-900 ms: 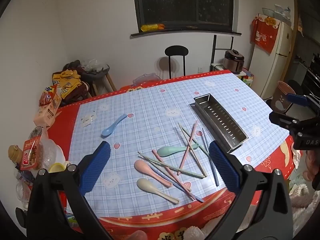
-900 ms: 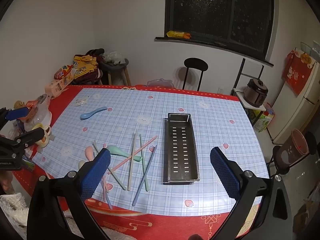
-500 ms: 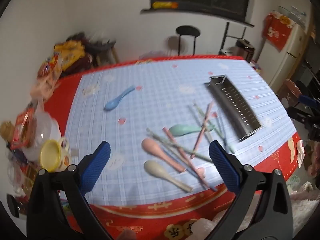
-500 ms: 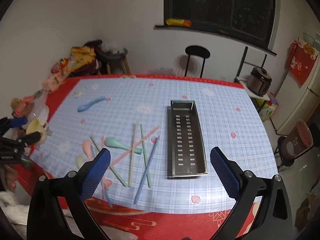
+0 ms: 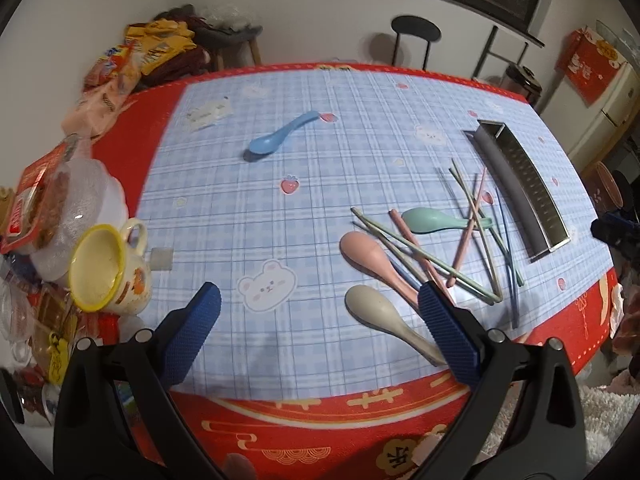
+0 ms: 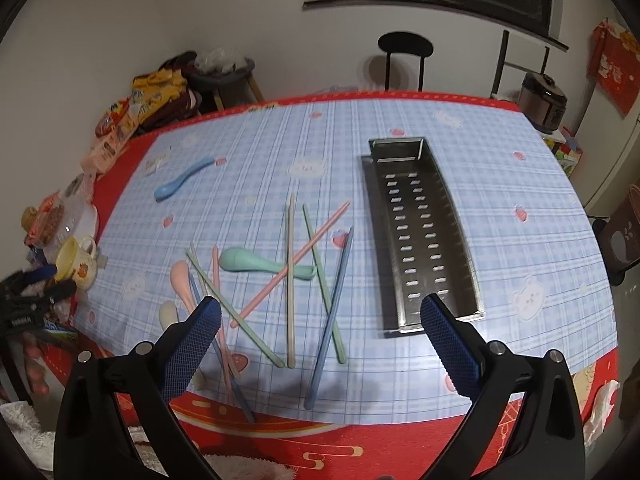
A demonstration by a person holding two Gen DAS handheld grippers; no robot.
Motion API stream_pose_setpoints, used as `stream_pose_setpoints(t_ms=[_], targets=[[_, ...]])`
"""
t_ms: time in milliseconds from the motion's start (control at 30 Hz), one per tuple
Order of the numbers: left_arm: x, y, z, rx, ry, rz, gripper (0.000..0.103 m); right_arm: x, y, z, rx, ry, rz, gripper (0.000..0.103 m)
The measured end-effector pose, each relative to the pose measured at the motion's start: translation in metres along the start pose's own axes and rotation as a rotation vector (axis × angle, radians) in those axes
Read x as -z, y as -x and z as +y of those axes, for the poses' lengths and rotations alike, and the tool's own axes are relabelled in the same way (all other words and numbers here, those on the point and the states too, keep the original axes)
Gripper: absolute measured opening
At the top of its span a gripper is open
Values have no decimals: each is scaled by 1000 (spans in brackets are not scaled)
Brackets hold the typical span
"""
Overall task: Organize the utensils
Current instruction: 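Move left tool toward blue spoon while right tool approaches green chopstick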
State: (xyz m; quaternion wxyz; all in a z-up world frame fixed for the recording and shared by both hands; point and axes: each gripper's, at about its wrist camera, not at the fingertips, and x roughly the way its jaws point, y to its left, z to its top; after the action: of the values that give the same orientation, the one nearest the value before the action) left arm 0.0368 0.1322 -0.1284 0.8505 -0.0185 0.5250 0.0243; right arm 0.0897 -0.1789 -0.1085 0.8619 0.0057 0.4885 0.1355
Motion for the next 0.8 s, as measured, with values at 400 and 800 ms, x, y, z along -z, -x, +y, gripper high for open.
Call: stream_pose_setpoints(t_ms=[400, 800], targets=[[-87, -49, -31, 99, -202, -40, 97, 3, -44, 29, -24, 77, -24, 98], [-135, -104, 22, 192, -137, -1, 90, 33, -127, 76, -96, 195, 160, 71]])
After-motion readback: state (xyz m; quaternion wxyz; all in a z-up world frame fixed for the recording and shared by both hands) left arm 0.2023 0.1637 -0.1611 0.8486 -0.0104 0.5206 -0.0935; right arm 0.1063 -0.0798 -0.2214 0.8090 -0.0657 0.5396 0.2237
